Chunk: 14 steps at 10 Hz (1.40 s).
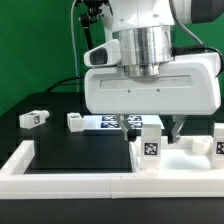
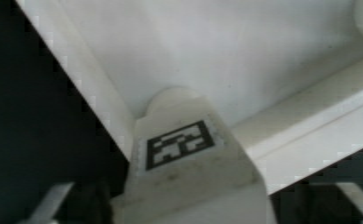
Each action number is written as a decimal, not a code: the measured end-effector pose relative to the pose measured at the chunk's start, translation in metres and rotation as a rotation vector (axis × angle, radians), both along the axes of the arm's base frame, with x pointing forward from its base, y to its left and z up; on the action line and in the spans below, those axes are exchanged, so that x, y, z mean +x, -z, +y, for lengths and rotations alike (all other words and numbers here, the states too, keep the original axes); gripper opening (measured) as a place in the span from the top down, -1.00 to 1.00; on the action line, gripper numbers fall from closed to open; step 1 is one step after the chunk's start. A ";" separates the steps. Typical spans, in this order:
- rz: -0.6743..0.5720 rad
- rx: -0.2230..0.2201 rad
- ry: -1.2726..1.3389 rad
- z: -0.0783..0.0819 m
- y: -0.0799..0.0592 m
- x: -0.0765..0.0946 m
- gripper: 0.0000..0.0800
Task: Assemble square table
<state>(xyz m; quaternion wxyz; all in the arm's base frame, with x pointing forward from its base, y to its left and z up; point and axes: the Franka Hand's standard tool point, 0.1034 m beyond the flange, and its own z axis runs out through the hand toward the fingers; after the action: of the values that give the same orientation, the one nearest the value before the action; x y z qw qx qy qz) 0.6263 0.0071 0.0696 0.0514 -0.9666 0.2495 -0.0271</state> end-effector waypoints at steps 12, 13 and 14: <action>0.014 0.006 0.171 -0.005 -0.013 0.000 -0.14; 0.003 0.012 0.162 -0.002 -0.025 -0.002 -0.45; 0.000 0.016 0.158 0.004 -0.033 -0.007 -0.45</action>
Offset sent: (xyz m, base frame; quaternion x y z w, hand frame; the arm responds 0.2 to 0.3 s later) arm 0.0000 0.0000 0.0000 0.0000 0.0000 0.1938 0.9810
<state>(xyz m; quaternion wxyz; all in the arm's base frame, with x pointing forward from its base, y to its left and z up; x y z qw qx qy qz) 0.6197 0.0109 0.1029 0.0568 -0.9434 0.3253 -0.0292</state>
